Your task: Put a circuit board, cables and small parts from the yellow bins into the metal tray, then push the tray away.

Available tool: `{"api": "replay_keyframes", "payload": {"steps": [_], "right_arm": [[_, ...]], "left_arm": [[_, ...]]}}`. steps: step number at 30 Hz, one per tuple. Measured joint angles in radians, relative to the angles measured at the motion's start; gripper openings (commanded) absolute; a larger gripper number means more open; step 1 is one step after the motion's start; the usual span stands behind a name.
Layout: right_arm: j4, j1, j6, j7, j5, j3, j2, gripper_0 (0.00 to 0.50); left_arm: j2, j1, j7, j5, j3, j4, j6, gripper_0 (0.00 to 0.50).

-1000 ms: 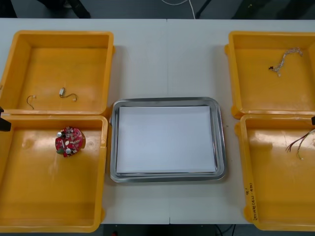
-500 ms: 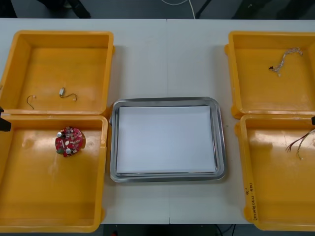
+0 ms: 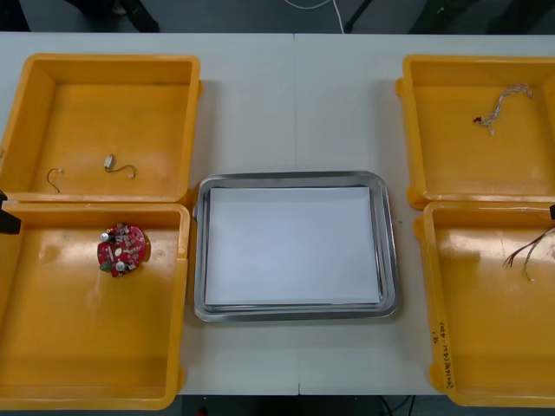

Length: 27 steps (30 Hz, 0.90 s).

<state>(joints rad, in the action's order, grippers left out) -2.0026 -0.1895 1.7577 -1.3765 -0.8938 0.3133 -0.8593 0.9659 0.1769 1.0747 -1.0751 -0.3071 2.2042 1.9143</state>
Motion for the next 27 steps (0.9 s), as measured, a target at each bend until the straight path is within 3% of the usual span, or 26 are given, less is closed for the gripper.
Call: {"api": "replay_keyframes", "payload": {"steps": [13,27], "right_arm": [[0.0,0.041,-0.023,0.0,0.0,0.0,0.0,0.5],[0.0,0.186,-0.227,0.0,0.005,-0.001,0.0,0.5]], "left_arm": [[0.0,0.0,0.0,-0.001,0.0,0.0,0.0,0.5],[-0.01,0.0,0.0,0.029,0.053,0.0,0.0,0.5]]}}
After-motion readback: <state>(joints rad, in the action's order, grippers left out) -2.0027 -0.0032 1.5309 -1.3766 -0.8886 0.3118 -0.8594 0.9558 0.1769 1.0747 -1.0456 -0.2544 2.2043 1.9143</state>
